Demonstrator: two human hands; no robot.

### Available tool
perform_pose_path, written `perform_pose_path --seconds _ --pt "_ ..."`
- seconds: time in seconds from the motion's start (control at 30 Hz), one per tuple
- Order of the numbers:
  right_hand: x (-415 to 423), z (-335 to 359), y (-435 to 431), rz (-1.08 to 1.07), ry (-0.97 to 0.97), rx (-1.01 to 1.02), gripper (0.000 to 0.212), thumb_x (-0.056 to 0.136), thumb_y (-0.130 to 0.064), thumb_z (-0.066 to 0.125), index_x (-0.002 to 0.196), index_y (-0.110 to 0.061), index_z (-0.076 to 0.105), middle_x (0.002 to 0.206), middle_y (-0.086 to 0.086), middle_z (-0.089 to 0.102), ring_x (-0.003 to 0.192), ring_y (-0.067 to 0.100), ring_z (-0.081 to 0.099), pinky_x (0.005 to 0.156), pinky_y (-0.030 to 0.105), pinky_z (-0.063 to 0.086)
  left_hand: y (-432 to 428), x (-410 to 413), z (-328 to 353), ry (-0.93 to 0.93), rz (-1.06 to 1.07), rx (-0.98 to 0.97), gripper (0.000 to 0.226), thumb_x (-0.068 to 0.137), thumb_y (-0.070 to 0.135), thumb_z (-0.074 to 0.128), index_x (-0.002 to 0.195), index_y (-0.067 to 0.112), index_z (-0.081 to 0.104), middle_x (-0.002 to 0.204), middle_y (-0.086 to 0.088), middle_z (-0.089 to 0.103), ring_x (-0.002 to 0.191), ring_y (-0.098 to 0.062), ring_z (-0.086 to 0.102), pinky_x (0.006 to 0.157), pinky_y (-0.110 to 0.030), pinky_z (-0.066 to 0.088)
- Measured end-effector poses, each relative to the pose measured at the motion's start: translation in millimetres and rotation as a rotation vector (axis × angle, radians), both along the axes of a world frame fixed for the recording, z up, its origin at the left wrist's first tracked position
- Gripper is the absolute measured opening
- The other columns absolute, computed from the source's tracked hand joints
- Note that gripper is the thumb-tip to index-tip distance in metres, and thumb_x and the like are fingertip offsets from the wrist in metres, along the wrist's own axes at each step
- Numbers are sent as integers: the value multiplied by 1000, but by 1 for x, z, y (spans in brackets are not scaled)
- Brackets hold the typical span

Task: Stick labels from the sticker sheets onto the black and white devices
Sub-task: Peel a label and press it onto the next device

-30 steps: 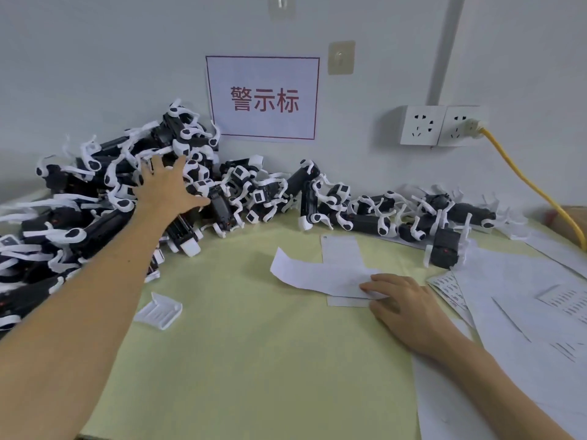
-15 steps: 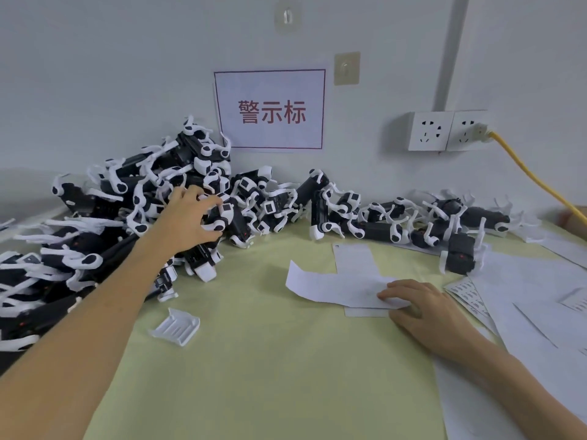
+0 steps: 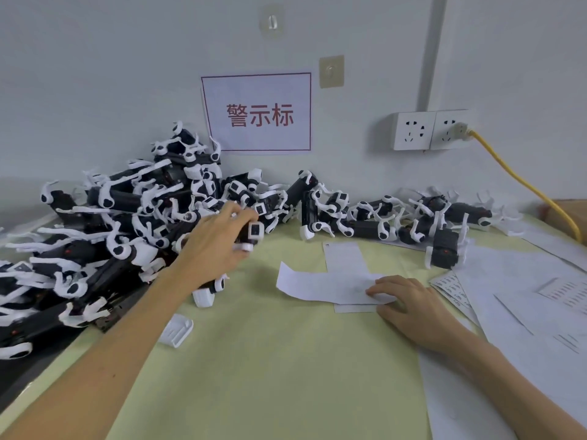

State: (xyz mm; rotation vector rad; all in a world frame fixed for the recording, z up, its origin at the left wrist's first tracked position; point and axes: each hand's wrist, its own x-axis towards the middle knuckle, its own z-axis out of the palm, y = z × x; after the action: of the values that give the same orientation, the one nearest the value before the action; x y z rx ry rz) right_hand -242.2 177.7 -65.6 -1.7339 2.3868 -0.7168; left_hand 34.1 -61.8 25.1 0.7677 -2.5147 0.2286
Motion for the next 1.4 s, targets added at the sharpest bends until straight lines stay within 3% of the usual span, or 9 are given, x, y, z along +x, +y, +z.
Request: perform_pose_path --seconds 0.1,0.23,0.4,0.53,0.63,0.9,1.07,1.23,1.4 --pt "0 0 1 14 -6 7 31 98 -31 60 127 -42 63 142 -21 50 130 10 45 106 33 32 14 -28 13 325 -97 110 67 78 17 87 132 27 48 129 4 41 87 -18 60 75 -32 56" --pt "1 5 1 10 -14 45 35 98 -29 60 131 -39 62 148 -14 48 138 11 42 112 34 30 44 -60 17 797 -228 696 81 80 13 87 147 24 42 144 -2 46 112 -17 61 98 -31 53" --pt "6 14 7 -11 -385 -303 37 98 -29 65 134 -35 60 142 -14 57 134 8 51 105 26 40 84 -80 -16 1167 -591 1401 34 84 13 78 113 11 61 117 -11 65 109 -36 66 101 -47 56" --pt "10 30 10 134 -1019 -418 49 94 -52 48 135 -31 61 134 -5 67 124 13 63 97 36 50 102 -96 -47 1118 -663 1600 29 88 26 73 111 14 62 118 -12 64 102 -35 69 95 -39 58" --pt "15 34 10 197 -1048 -372 51 95 -48 47 137 -23 60 132 1 67 124 22 63 103 46 50 114 -108 -57 977 -649 1554 56 84 36 77 123 2 58 122 -18 65 98 -37 70 94 -40 57" --pt "20 38 13 204 -1123 -411 36 85 -26 63 114 -6 70 88 14 63 73 29 65 70 33 53 130 -109 -62 1054 -500 1472 38 83 32 85 117 19 73 102 -6 68 80 -17 67 83 -31 58" --pt "13 42 15 188 -1178 -487 31 86 -28 61 111 -19 76 89 13 65 74 23 62 72 31 53 126 -102 -61 1161 -673 1824 65 80 7 72 142 11 53 116 -11 61 98 -26 71 89 -36 60" --pt "6 39 13 160 -1375 -579 48 84 -30 62 124 -5 63 91 15 66 81 26 64 72 36 56 133 -105 -61 1194 -584 1817 66 78 4 78 138 13 51 113 -12 60 92 -27 73 86 -40 62" --pt "2 42 18 234 -1317 -508 47 79 -24 69 124 -8 65 98 11 68 84 23 66 77 35 52 148 -112 -64 788 -504 1688 59 82 37 73 135 14 62 121 -10 69 74 -18 65 73 -32 56"
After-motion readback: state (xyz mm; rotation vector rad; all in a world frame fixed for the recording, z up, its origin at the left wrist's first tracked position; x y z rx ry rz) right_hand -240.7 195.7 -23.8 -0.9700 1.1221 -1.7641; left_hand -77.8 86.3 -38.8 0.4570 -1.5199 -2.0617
